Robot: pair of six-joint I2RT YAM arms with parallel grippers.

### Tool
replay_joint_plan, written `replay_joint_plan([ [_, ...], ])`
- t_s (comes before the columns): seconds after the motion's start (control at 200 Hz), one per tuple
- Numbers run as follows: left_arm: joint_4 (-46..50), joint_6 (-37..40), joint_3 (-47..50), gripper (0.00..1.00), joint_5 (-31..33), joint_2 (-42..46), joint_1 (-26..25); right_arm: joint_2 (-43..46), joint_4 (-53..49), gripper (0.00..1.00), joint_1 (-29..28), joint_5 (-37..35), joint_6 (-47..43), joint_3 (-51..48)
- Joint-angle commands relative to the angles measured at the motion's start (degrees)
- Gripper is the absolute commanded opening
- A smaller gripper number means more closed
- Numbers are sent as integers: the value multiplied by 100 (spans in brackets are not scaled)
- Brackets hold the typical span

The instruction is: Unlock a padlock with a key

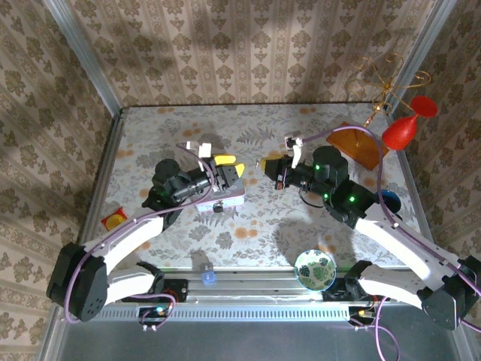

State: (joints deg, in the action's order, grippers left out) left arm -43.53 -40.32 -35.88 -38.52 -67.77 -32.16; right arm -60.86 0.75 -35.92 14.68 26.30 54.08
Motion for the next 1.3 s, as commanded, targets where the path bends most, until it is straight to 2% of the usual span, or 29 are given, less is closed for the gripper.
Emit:
replay_joint_plan([
  [0.0, -1746, -520, 37, 74, -842, -301, 16, 14, 579, 0, 41, 530, 172, -54],
  [0.175, -2705, -849, -7, 63, -1301, -713, -1, -68, 578, 0, 41, 598, 225, 72],
  [0.36, -2313, -228, -33, 55, -1606, -667, -77, -130, 580, 0, 41, 568, 268, 153],
  [0.43, -1772, 375, -33, 55, -1654, -500, -168, -171, 575, 0, 41, 559, 296, 181],
  [0.505, -632, 1517, -55, 56, -1394, -179, -310, -214, 585, 0, 41, 563, 338, 203],
  [0.585, 996, 3018, -184, 56, -416, 184, -613, -255, 622, 0, 41, 590, 377, 218],
  [0.64, 1427, 3627, -197, 56, 282, 318, -790, -283, 644, 0, 43, 605, 405, 217],
  [0.705, 1117, 3737, -71, 56, 582, 352, -811, -303, 678, 0, 41, 632, 427, 217],
  [0.845, 546, 3934, 94, 58, 801, 276, -818, -330, 715, 0, 41, 693, 479, 239],
  [1.031, 94, 4425, 145, 56, 758, 22, -778, -322, 743, 0, 39, 747, 542, 227],
  [1.296, -124, 4523, -44, 51, 464, -190, -608, -295, 715, 0, 33, 754, 553, 190],
])
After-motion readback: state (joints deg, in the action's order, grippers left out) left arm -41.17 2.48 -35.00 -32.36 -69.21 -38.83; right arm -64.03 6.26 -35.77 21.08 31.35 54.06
